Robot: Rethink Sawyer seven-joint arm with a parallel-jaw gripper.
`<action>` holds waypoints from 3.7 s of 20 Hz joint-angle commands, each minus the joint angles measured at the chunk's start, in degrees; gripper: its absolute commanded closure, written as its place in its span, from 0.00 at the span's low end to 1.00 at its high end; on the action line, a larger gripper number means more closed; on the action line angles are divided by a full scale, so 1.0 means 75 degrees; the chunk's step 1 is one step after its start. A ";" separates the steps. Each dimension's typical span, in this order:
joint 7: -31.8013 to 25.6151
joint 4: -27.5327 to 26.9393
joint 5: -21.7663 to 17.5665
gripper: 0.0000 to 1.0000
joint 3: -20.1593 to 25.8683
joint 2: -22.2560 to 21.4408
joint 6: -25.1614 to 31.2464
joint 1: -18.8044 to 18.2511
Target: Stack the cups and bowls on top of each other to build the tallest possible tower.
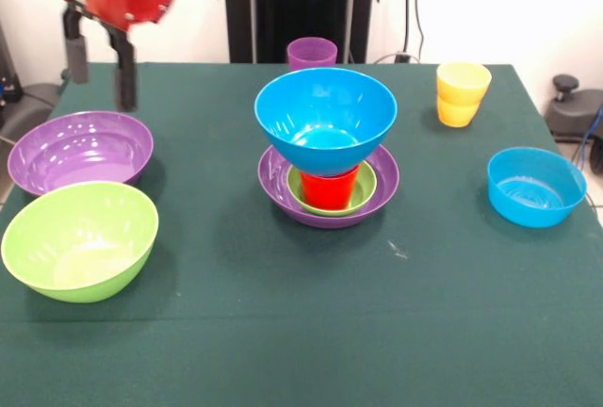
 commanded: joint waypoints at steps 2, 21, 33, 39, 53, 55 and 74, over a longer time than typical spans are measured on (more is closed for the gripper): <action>-0.3145 0.2835 -0.0974 0.00 0.1630 -0.0719 -0.1103 -0.0628; -0.3409 0.3727 -0.2089 0.00 0.3388 -0.0621 -0.1728 -0.1689; -0.3158 0.3312 -0.3326 0.00 0.3890 -0.0118 -0.2103 -0.2071; -0.2927 0.3104 -0.3696 0.00 0.4107 0.0049 -0.1990 -0.2236; -0.1330 0.3021 -0.4144 0.00 0.3624 0.0418 -0.2476 -0.1757; -0.1309 0.3318 -0.4174 0.00 0.3641 0.0354 -0.2676 -0.1893; -0.2266 0.4149 -0.4233 0.00 0.3952 -0.0269 -0.2580 -0.2965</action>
